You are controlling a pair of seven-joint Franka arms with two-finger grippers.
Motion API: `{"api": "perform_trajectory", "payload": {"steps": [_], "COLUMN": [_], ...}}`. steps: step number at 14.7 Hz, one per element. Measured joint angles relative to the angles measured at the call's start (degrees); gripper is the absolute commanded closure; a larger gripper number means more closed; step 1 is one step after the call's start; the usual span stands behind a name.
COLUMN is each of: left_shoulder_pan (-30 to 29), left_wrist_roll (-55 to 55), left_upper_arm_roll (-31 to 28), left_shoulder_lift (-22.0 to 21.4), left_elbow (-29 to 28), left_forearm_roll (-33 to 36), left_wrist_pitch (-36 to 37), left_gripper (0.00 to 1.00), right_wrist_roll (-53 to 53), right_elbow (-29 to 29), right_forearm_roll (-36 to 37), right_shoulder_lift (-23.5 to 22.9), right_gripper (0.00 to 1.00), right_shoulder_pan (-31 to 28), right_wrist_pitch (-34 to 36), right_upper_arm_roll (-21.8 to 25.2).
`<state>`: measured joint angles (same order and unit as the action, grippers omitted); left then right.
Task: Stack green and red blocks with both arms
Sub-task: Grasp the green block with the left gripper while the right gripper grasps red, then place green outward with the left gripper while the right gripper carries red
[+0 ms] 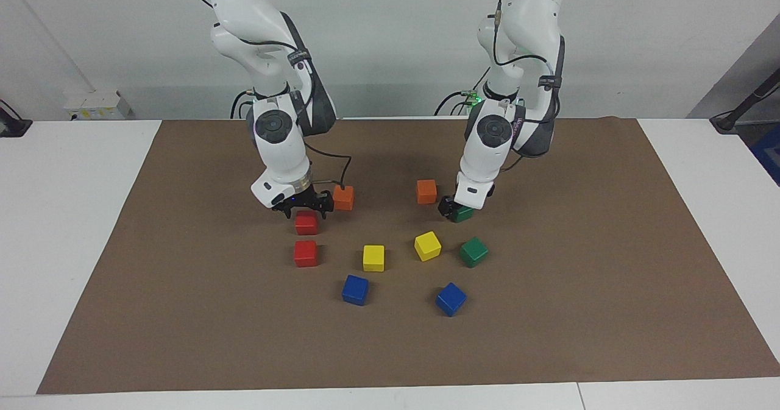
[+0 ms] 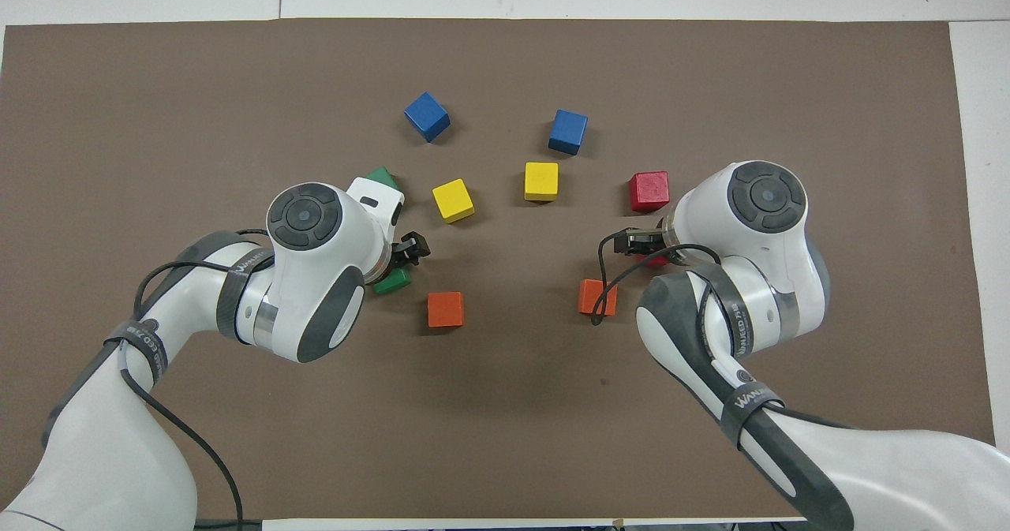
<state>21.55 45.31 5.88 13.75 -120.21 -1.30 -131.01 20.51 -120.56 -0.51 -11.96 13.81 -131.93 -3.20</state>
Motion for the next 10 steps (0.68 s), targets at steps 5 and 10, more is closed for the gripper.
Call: {"api": "perform_trajectory", "payload": {"steps": [5,10], "left_shoulder_pan": [0.06,0.11], "left_wrist_roll": [0.01,-0.81], "left_upper_arm_roll": [0.01,-0.49], "left_shoulder_lift": [0.0,-0.05], "left_elbow": [-0.03,0.51], "left_forearm_roll": [0.0,0.08], "left_wrist_pitch": [-0.29,0.21], "left_gripper": [0.84,1.0], "right_wrist_roll": [0.0,0.0], "right_elbow": [-0.51,-1.01], "right_forearm_roll": [0.0,0.0], "right_shoulder_lift": [-0.96,-2.75], "right_gripper": [0.0,0.11], "right_shoulder_pan": [0.0,0.0], "right_wrist_pitch": [-1.88,-4.78], "right_upper_arm_roll": [0.02,0.03]}}
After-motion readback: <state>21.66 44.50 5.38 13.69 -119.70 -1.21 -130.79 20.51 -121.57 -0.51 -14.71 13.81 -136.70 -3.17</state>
